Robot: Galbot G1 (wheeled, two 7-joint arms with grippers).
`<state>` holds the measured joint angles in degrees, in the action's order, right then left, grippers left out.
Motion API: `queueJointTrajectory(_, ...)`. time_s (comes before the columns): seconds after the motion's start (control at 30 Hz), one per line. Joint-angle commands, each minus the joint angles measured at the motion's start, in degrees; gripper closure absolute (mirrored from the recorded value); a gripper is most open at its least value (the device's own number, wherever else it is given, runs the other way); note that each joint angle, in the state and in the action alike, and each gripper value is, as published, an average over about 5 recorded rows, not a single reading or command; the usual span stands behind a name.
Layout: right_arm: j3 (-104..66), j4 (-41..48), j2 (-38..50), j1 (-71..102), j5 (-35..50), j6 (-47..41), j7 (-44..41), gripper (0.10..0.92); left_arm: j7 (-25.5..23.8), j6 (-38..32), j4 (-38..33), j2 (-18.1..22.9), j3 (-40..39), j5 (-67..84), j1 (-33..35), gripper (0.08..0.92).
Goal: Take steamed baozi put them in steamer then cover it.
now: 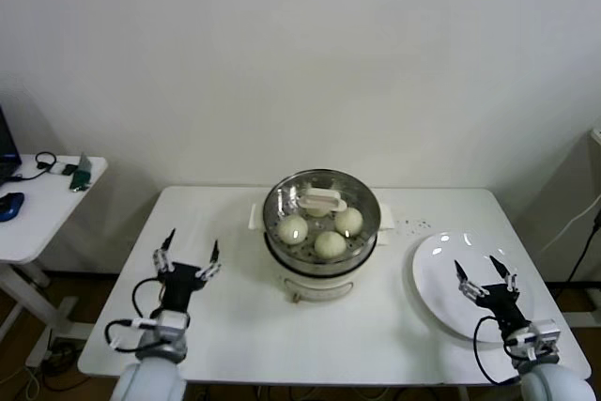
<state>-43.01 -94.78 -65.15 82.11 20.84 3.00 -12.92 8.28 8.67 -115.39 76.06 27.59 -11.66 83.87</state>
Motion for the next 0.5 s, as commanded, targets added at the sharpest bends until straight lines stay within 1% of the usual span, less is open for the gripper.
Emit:
queueJointTrajectory(0.03, 0.8, -0.3, 0.6, 1.1, 0.1, 3.6, -0.4, 0.203, 3.8, -18.2, 6.1, 2.9, 6.8, 16.6, 8.5, 0.177)
queueJointTrajectory(0.5, 2.0, -0.2, 1.1, 0.9, 0.9, 4.0, -0.7, 0.203, 3.7, -17.6, 7.0, 3.1, 6.4, 14.3, 7.7, 0.177)
